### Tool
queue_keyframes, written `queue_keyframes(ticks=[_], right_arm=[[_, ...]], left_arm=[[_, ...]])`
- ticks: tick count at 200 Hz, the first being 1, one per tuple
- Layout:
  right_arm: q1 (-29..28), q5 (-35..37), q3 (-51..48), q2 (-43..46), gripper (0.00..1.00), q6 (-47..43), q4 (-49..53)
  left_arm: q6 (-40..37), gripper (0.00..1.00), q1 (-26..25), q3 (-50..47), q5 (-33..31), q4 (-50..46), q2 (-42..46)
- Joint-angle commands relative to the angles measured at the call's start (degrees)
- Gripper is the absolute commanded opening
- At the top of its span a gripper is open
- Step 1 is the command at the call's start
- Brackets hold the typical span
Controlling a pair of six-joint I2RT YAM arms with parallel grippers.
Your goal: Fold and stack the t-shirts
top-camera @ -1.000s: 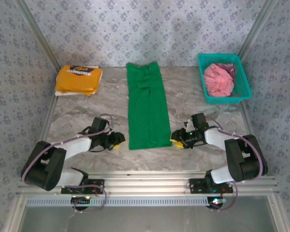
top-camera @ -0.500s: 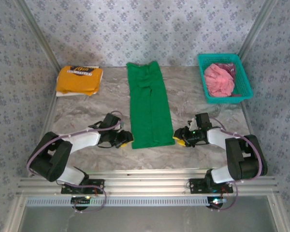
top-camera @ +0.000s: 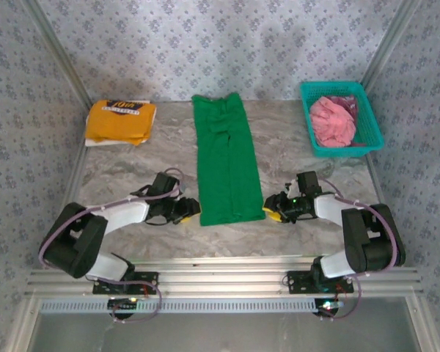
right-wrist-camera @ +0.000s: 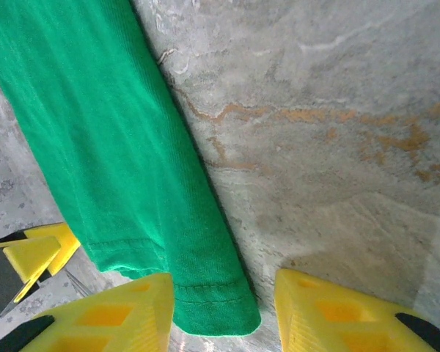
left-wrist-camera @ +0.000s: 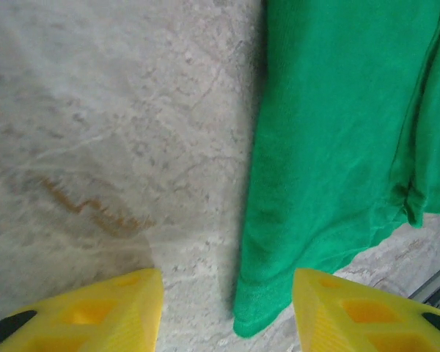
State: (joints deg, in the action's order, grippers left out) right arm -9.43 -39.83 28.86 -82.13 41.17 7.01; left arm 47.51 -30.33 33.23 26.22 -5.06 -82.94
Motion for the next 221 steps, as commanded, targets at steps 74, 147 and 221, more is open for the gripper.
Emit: queue_keyframes(ticks=[74, 147, 221], right_arm=[[-3.0, 0.5, 1.9, -1.8, 0.42, -0.4, -2.1], [-2.9, 1.2, 3.1, -1.3, 0.37, -0.2, -1.3], [-3.1, 1.9, 2.9, -1.4, 0.36, -1.1, -0.8]], left_arm=[[4.8, 0.42, -5.0, 2.4, 3.2, 8.4, -6.5], [6.3, 0.35, -8.2, 4.6, 2.7, 2.8, -6.2], [4.2, 0.12, -7.8, 5.1, 0.3, 1.2, -8.3]])
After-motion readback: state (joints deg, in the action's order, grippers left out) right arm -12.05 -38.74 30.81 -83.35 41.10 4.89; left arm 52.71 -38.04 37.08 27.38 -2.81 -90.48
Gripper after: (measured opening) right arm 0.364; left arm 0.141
